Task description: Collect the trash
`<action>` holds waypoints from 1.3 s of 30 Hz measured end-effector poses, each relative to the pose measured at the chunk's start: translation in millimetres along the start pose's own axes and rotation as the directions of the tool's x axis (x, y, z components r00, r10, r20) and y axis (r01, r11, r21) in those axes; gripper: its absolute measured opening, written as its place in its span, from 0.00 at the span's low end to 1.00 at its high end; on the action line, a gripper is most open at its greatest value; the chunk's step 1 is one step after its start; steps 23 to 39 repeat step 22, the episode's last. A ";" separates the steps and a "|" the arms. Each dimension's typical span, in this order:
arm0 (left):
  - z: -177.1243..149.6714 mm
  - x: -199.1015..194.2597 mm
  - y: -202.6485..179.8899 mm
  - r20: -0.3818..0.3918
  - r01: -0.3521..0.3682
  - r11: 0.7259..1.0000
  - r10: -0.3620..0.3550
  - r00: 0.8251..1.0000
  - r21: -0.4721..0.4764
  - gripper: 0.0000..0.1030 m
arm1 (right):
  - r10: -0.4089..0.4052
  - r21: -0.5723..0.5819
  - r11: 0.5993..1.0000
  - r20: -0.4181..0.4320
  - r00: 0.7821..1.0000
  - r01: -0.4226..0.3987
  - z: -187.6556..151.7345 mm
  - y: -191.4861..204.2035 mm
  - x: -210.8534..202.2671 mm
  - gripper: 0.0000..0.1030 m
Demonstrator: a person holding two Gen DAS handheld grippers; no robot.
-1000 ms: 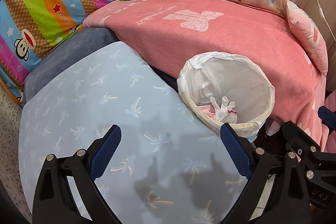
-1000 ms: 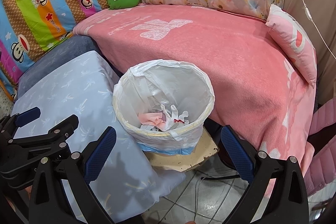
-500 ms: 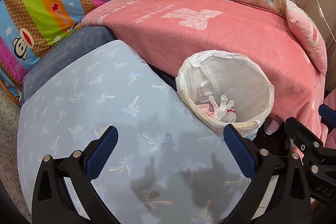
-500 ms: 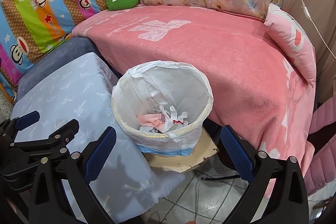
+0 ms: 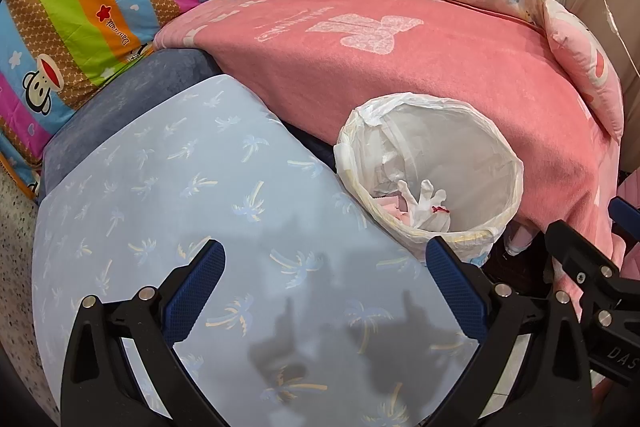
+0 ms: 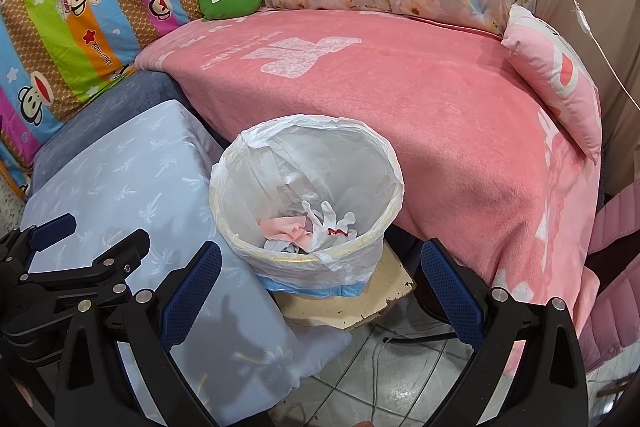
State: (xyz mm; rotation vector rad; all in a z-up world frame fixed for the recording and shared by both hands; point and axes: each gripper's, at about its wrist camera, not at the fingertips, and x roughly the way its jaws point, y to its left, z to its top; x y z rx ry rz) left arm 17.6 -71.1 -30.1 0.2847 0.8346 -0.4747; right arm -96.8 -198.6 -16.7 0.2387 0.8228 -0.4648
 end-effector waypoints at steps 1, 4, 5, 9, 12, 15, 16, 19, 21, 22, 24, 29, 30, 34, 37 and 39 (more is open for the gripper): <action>-0.3 0.4 0.0 0.000 -0.001 1.000 0.001 1.000 0.000 0.93 | 0.000 0.000 1.000 -0.001 1.000 0.000 -0.2 0.5 0.1 0.96; -0.7 1.2 0.4 -0.003 -0.001 1.000 0.001 1.000 -0.001 0.93 | -0.001 0.003 1.000 -0.001 1.000 0.001 -1.7 -0.2 -0.1 0.96; -0.7 1.4 0.6 -0.003 -0.001 1.000 0.001 1.000 0.000 0.93 | -0.001 0.003 1.000 -0.002 1.000 0.001 -1.7 -0.2 -0.1 0.96; -1.9 2.8 0.6 -0.008 0.004 1.000 -0.003 1.000 0.005 0.93 | -0.002 0.006 1.000 -0.004 1.000 0.002 -3.5 -0.3 0.9 0.96; -2.6 3.8 -0.2 -0.011 0.010 1.000 -0.010 1.000 0.010 0.93 | -0.002 0.006 1.000 -0.004 1.000 0.002 -3.3 -0.6 1.1 0.96; -3.3 4.2 -2.0 -0.012 0.016 1.000 -0.016 1.000 0.019 0.93 | -0.002 0.006 1.000 -0.004 1.000 0.002 -3.1 -1.0 1.2 0.96; -3.3 4.5 -2.4 -0.013 0.021 1.000 -0.020 1.000 0.022 0.93 | -0.001 0.007 1.000 -0.004 1.000 0.001 -4.0 -1.1 1.4 0.96; -3.3 5.0 -2.9 -0.017 0.026 0.999 -0.026 1.000 0.021 0.93 | -0.003 0.011 1.000 -0.005 1.000 0.003 -6.5 -1.1 1.6 0.96; -2.9 5.4 -3.0 -0.017 0.030 0.999 -0.030 0.999 0.024 0.93 | -0.003 0.012 1.000 -0.006 1.000 0.003 -6.6 -1.7 2.4 0.96; -3.0 5.9 -2.9 -0.020 0.032 0.999 -0.032 0.999 0.024 0.93 | -0.004 0.013 1.000 -0.007 1.000 0.004 -7.2 -2.0 2.9 0.96; -3.0 5.9 -2.9 -0.020 0.032 0.999 -0.032 0.999 0.024 0.93 | -0.004 0.013 1.000 -0.007 1.000 0.004 -7.2 -2.0 2.9 0.96; -3.0 5.9 -2.9 -0.020 0.032 0.999 -0.032 0.999 0.024 0.93 | -0.004 0.013 1.000 -0.007 1.000 0.004 -7.2 -2.0 2.9 0.96; -3.0 5.9 -2.9 -0.020 0.032 0.999 -0.032 0.999 0.024 0.93 | -0.004 0.013 1.000 -0.007 1.000 0.004 -7.2 -2.0 2.9 0.96; -3.0 5.9 -2.9 -0.020 0.032 0.999 -0.032 0.999 0.024 0.93 | -0.004 0.013 1.000 -0.007 1.000 0.004 -7.2 -2.0 2.9 0.96; -3.0 5.9 -2.9 -0.020 0.032 0.999 -0.032 0.999 0.024 0.93 | -0.004 0.013 1.000 -0.007 1.000 0.004 -7.2 -2.0 2.9 0.96; -3.0 5.9 -2.9 -0.020 0.032 0.999 -0.032 0.999 0.024 0.93 | -0.004 0.013 1.000 -0.007 1.000 0.004 -7.2 -2.0 2.9 0.96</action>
